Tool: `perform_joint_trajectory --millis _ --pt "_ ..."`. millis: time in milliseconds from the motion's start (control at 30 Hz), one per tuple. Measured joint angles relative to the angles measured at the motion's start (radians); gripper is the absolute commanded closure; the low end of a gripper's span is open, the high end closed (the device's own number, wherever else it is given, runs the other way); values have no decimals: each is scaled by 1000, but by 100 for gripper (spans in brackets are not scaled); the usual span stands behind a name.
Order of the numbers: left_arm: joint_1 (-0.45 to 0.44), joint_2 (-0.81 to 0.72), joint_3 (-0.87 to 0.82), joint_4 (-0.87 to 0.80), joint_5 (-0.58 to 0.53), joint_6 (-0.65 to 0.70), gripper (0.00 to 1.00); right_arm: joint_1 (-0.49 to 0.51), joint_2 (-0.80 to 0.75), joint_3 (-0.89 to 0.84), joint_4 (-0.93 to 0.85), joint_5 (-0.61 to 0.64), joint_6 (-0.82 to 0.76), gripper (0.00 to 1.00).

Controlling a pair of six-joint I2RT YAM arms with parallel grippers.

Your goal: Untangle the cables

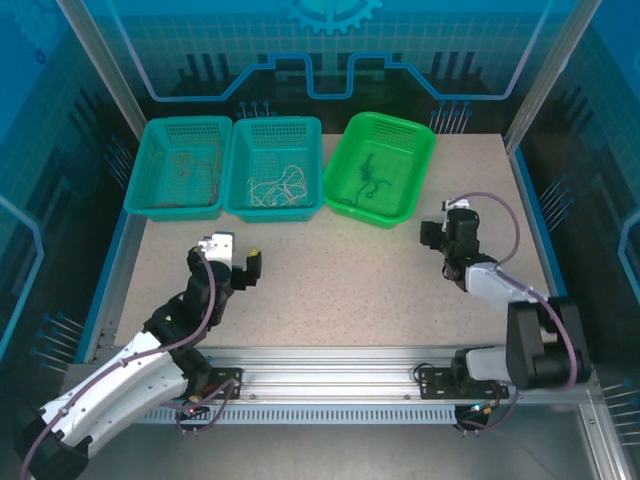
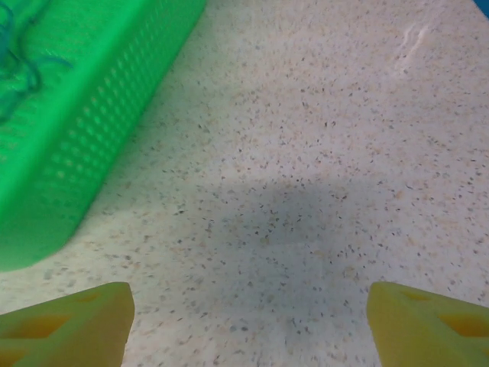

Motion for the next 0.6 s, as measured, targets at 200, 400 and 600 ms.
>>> perform_joint_trajectory --millis 200,400,600 --pt "39 0 -38 29 -18 7 1 2 101 -53 203 16 -59 0" --pt "121 19 -106 127 6 55 1 4 119 -146 403 -56 -121 0" --pt "291 176 -153 317 111 82 1 3 122 -149 464 -89 -138 0"
